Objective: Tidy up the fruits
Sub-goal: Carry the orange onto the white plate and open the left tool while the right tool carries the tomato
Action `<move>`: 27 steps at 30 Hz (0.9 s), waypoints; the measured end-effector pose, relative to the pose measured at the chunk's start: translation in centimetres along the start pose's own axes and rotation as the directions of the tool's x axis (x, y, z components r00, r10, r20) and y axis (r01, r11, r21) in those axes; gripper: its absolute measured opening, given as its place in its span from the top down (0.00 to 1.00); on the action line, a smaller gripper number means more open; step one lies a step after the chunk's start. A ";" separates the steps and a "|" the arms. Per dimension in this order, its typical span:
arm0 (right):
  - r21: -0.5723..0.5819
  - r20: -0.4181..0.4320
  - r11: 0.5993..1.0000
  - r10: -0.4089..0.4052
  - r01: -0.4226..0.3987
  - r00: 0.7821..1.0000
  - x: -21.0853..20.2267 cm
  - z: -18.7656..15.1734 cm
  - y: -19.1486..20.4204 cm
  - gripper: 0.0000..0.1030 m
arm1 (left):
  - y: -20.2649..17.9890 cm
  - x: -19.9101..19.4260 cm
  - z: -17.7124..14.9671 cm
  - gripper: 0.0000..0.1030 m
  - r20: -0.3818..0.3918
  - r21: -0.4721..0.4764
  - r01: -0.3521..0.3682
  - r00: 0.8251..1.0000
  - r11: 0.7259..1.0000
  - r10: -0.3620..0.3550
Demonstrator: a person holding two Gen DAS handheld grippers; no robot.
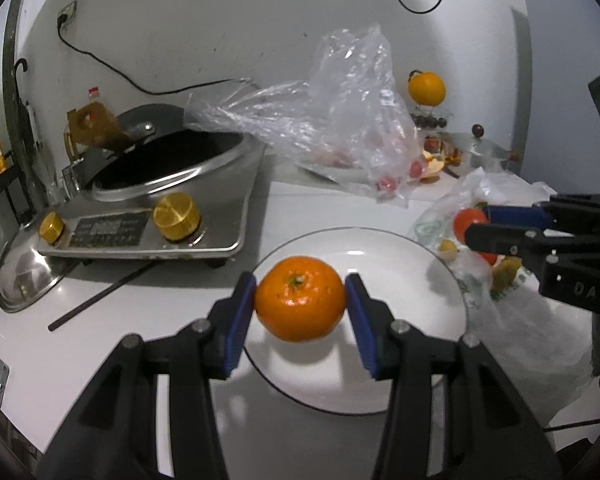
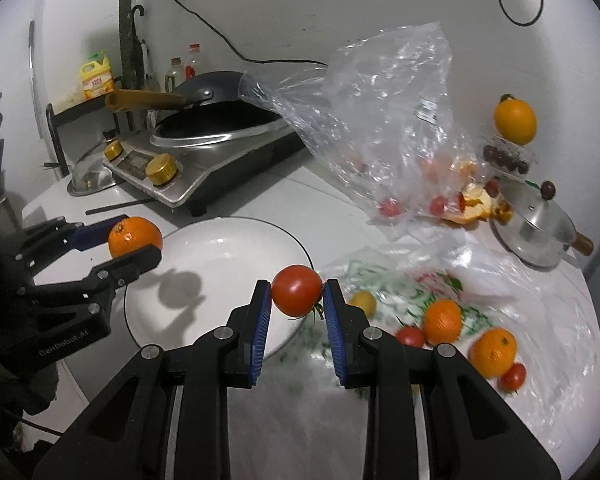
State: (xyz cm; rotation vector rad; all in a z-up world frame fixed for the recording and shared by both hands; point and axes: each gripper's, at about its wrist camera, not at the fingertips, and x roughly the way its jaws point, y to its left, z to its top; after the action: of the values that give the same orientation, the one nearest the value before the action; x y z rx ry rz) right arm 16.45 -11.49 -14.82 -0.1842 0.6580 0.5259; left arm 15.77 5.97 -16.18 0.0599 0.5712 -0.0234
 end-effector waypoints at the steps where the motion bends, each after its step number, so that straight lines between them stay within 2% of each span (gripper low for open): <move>1: -0.002 0.000 1.000 0.002 -0.002 1.000 0.2 0.1 0.1 0.72 | 0.2 0.3 0.0 0.54 -0.006 -0.001 0.000 1.000 1.000 0.000; 12: -0.025 -0.032 1.000 0.016 -0.017 0.999 2.5 0.9 0.6 0.72 | 0.9 4.1 -0.6 0.54 -0.063 -0.010 0.010 0.998 1.000 -0.010; 14: -0.026 -0.040 1.000 0.014 -0.015 0.999 2.9 0.9 0.5 0.72 | 0.7 4.8 -0.7 0.54 -0.083 0.003 -0.009 0.996 1.000 0.009; 27: -0.033 -0.053 0.999 0.008 -0.010 0.999 4.4 1.5 1.1 0.72 | 1.2 6.4 -0.8 0.54 -0.159 -0.038 0.045 0.986 0.998 -0.051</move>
State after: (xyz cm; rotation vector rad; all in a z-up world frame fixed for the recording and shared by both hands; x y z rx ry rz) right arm 19.62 -8.32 -16.37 -0.2269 0.7023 0.5421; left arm 20.71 7.15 -20.26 0.0148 0.7337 -0.0563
